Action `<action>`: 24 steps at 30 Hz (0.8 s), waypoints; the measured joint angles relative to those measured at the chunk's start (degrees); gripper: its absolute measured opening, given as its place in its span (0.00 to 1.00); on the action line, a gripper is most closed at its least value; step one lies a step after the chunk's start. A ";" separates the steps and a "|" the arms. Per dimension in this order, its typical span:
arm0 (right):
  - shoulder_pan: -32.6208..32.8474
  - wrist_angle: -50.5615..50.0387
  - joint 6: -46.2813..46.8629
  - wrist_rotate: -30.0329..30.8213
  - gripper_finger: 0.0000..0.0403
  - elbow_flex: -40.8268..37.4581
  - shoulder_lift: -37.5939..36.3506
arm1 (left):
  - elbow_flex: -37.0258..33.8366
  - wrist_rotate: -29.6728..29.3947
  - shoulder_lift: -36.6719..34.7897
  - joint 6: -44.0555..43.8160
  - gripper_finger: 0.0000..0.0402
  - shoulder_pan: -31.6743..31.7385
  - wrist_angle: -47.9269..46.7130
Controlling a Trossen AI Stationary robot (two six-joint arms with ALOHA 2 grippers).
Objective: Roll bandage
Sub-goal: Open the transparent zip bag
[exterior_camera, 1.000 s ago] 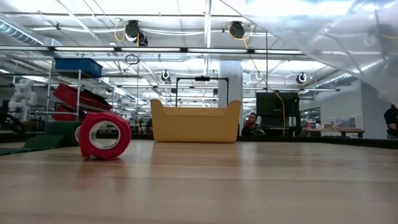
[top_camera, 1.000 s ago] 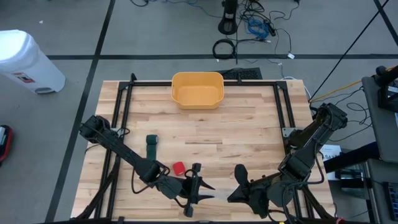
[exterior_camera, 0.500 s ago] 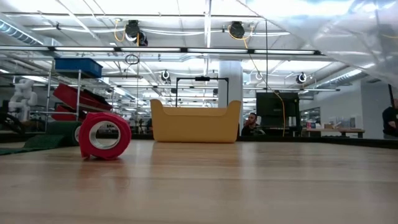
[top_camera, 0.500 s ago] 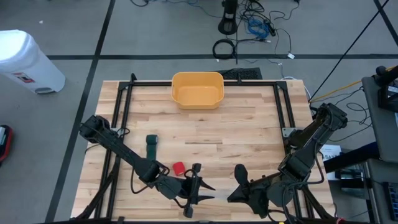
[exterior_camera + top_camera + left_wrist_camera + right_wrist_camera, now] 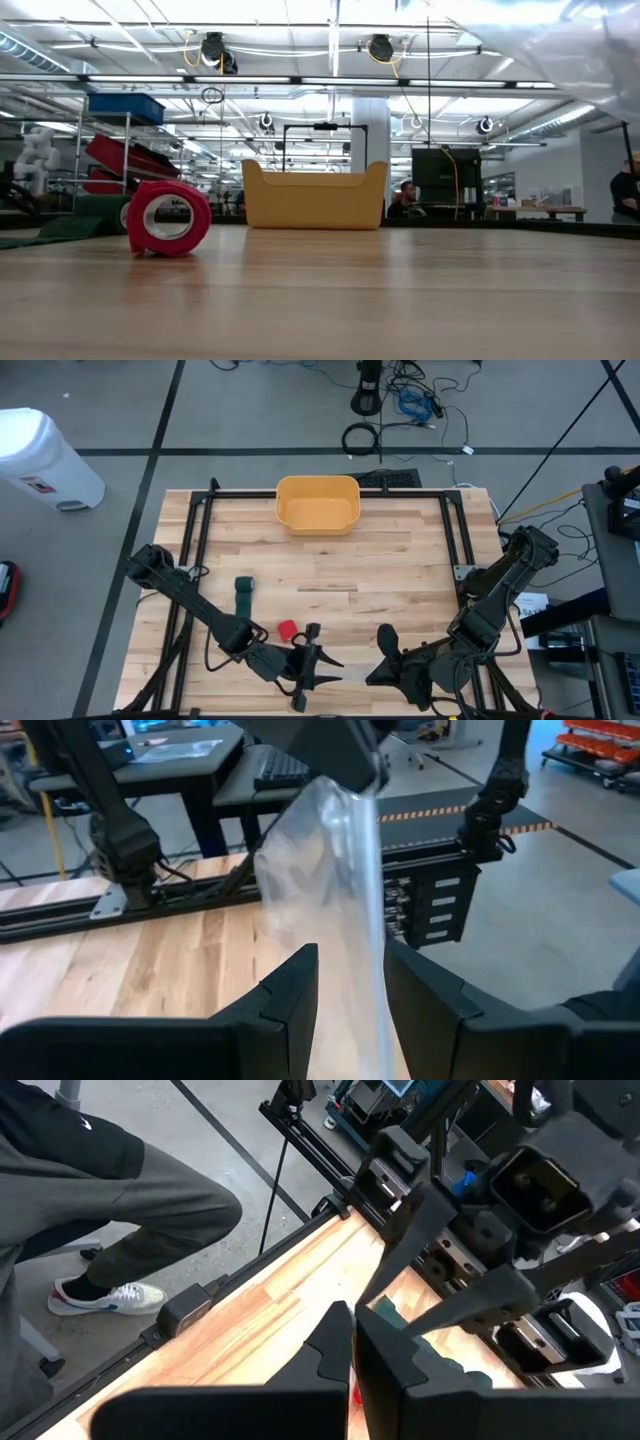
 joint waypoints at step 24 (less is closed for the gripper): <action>0.00 0.02 0.00 0.00 0.00 0.00 0.00 | -0.04 -0.13 0.04 -0.48 0.30 0.17 -0.32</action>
